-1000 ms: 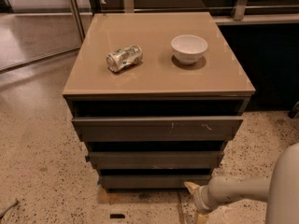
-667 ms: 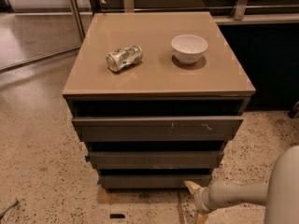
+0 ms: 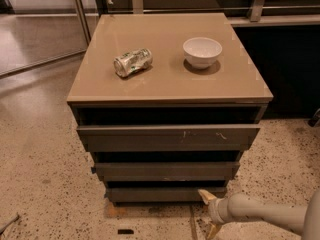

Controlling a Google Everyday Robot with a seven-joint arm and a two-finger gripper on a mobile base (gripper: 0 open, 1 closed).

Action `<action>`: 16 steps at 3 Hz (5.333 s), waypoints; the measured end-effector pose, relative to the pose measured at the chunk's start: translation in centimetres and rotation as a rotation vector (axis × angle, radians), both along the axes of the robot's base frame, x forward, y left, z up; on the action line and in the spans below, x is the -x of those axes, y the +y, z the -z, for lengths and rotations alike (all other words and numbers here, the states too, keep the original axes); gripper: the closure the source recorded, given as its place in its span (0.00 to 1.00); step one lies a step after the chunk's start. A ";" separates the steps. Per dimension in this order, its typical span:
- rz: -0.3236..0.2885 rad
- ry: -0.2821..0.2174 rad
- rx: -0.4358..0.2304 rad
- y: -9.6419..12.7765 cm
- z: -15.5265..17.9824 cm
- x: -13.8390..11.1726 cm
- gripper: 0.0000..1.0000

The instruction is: Open bottom drawer

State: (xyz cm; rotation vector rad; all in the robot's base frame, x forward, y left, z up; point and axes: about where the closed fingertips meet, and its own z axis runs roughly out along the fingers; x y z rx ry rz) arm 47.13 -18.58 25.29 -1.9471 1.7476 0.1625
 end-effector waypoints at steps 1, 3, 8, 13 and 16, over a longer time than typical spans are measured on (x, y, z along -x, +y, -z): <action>0.008 -0.015 -0.052 -0.1 0.6 -1.9 0.00; 0.025 -0.005 -0.127 0.1 2.0 -5.7 0.00; 0.117 0.160 -0.079 -1.3 8.8 -8.2 0.00; 0.109 0.453 -0.017 -1.0 7.9 -1.5 0.00; 0.126 0.544 -0.073 -2.0 7.1 5.6 0.00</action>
Offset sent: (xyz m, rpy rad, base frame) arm 0.0685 -0.0045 -0.0178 0.1486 -0.0121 -0.0355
